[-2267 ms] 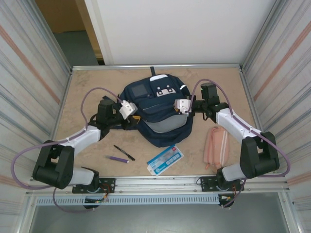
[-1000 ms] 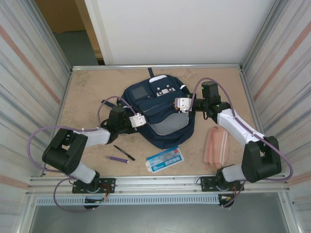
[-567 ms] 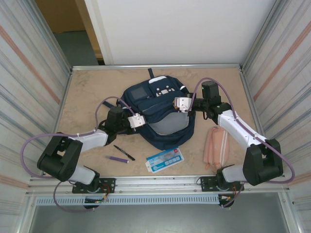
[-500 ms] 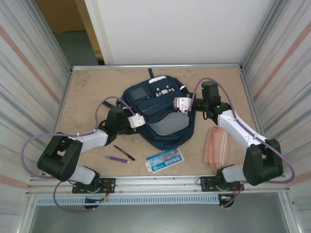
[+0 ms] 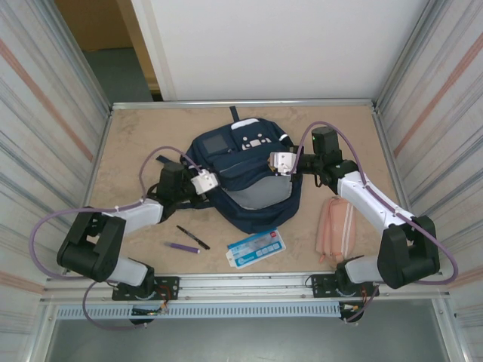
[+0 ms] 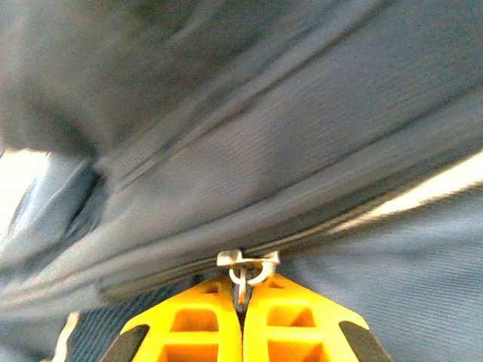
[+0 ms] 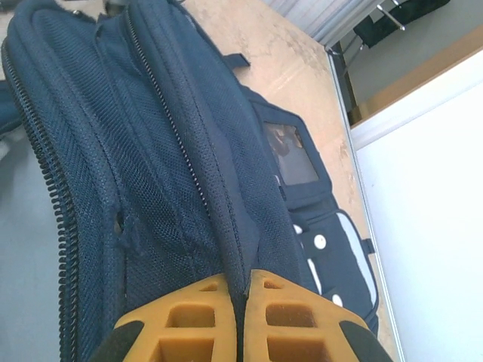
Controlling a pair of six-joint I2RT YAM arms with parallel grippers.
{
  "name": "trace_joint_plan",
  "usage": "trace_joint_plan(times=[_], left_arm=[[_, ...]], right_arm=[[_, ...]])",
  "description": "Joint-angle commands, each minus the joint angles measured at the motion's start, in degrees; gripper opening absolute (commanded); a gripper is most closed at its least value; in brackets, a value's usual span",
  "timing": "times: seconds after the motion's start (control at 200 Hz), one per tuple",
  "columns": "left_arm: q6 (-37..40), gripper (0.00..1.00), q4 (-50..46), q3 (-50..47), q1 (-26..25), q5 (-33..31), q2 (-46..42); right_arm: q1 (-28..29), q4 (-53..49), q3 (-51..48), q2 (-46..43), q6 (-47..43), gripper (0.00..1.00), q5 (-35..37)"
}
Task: Pack the student bag
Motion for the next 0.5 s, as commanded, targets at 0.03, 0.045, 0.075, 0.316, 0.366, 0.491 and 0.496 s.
trace_joint_plan(times=[0.03, 0.045, 0.075, 0.316, 0.366, 0.491, 0.496], left_arm=[[-5.21, 0.00, -2.64, 3.38, 2.95, -4.85, -1.49], [-5.65, 0.00, -3.22, 3.82, 3.14, -5.72, -1.33], [-6.32, 0.00, -4.92, 4.92, 3.35, -8.59, -0.68], [-12.09, 0.00, -13.67, 12.98, 7.46, -21.20, 6.57], [-13.32, 0.00, -14.48, 13.94, 8.57, -20.63, 6.81], [-15.15, 0.17, -15.33, 15.88, 9.65, -22.30, 8.15], [-15.15, 0.18, -15.28, 15.91, 9.62, -22.34, 8.21]], right_arm=[[0.64, 0.71, 0.20, -2.79, -2.33, 0.00, -2.49], [0.75, 0.60, 0.21, -2.94, -2.39, 0.00, -2.41], [0.82, 0.57, 0.00, -3.16, -2.58, 0.00, -2.29], [1.94, 0.05, -0.24, -3.05, -3.84, 0.00, -1.59], [2.02, 0.09, -0.25, -2.79, -4.08, 0.00, -1.44], [2.33, 0.44, -0.16, -2.10, -4.04, 0.00, -1.19], [2.37, 0.46, -0.16, -2.11, -4.04, 0.00, -1.20]])
